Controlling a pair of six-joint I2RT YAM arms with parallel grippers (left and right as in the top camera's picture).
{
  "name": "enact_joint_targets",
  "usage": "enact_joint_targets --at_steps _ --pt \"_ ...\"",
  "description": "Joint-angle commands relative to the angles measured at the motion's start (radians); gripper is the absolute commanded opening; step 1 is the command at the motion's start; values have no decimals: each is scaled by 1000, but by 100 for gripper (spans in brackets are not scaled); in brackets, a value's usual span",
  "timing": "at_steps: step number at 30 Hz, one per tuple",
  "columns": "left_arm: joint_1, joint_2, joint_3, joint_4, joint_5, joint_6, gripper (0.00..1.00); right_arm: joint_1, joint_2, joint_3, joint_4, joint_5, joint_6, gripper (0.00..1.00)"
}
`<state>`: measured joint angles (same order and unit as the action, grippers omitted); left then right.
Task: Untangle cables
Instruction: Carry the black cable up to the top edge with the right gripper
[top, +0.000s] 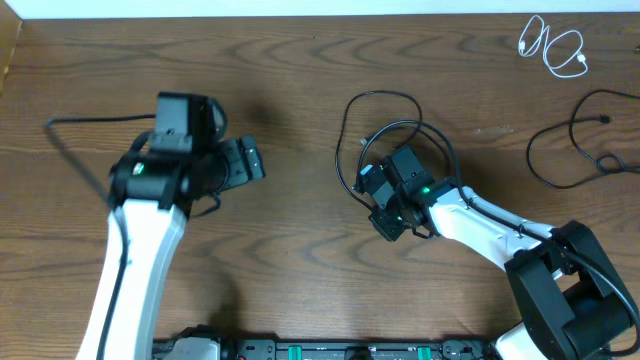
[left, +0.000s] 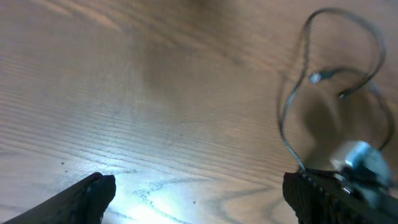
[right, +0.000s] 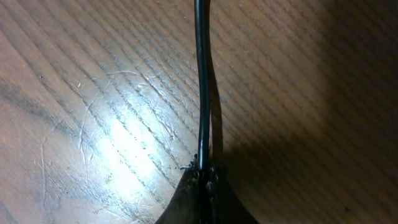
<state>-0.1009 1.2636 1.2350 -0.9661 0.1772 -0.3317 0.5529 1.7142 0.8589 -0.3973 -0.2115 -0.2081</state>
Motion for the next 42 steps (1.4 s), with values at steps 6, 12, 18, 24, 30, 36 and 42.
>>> enact_joint_targets --at_steps 6,12,18,24,30,36,42 --pt "4 -163 10 -28 -6 23 91 -5 -52 187 -31 95 20 1" --pt "4 -168 10 -28 -6 23 91 -56 -45 262 81 296 -24 1" --pt "4 -156 10 -28 -6 23 91 -189 -42 435 163 277 -65 1" --pt "4 -153 10 -28 -6 23 91 -277 16 670 167 242 -159 1" --pt "4 -153 10 -28 -6 23 91 -347 213 843 172 193 -171 1" --pt "4 -153 10 -28 -6 23 92 -363 431 899 253 202 -239 1" --pt "4 -153 10 -28 -6 23 92 -365 622 899 397 271 -238 1"
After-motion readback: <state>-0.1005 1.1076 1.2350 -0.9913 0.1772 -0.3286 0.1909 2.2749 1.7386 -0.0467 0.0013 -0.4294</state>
